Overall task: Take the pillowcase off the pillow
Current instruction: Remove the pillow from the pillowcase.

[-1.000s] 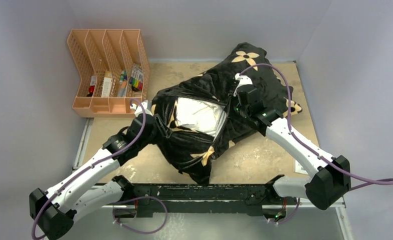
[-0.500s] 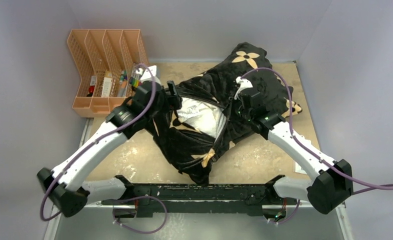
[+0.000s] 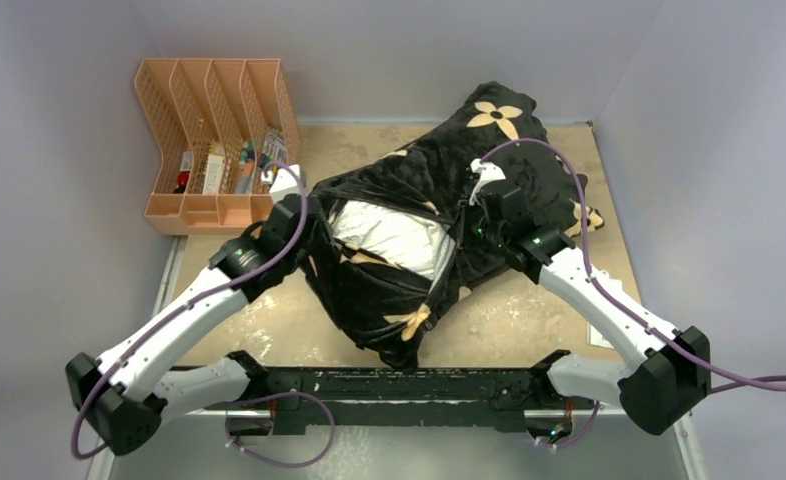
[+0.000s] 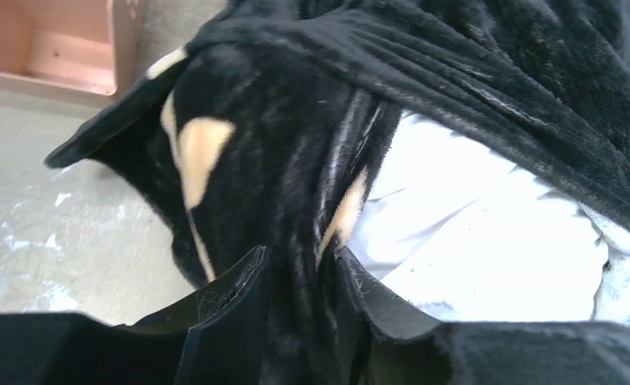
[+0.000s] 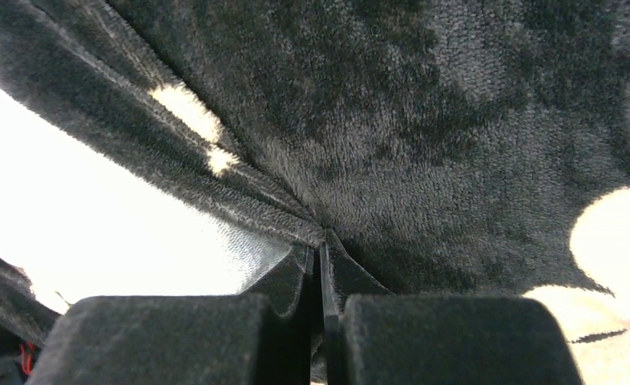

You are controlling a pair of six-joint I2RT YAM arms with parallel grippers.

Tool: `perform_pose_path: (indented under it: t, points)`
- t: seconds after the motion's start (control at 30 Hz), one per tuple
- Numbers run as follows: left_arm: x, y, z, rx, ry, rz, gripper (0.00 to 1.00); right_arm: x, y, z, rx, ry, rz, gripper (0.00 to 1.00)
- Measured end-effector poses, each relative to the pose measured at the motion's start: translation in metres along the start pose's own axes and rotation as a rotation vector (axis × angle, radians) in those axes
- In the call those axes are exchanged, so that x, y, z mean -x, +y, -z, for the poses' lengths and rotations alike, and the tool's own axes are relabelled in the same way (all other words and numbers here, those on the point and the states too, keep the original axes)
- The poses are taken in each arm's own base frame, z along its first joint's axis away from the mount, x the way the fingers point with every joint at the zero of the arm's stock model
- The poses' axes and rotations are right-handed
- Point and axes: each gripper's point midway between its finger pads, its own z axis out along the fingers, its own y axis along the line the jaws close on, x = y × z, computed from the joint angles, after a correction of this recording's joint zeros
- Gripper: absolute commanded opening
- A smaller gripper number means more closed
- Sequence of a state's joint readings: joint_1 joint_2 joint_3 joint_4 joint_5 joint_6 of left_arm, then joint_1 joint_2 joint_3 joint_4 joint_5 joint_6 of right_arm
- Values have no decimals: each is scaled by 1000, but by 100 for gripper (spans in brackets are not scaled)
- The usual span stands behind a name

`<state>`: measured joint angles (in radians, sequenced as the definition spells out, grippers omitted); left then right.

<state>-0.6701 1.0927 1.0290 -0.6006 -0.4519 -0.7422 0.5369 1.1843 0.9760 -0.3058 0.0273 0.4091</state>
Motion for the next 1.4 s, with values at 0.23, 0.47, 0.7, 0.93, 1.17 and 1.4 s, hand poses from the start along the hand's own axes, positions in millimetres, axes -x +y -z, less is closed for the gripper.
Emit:
perform_pose_path:
  t: [0.23,0.47,0.7,0.93,1.17,1.4]
  points:
    - [-7,53,15,187,-15,-3,9,3,-18,3,-109,-18,-1,0]
    - [-44,65,-2,218,79,-4,75,9,-18,8,-129,-23,13,1]
    - [20,7,25,-18,-49,106,87,5,-8,2,-58,6,34,2]
    - [28,-42,-3,-119,20,45,40,4,-6,-1,-42,19,32,2]
    - [7,-22,-14,-21,76,-6,0,6,-7,1,-51,18,34,3]
    - [-2,7,-4,53,45,21,0,9,-14,6,-114,16,39,0]
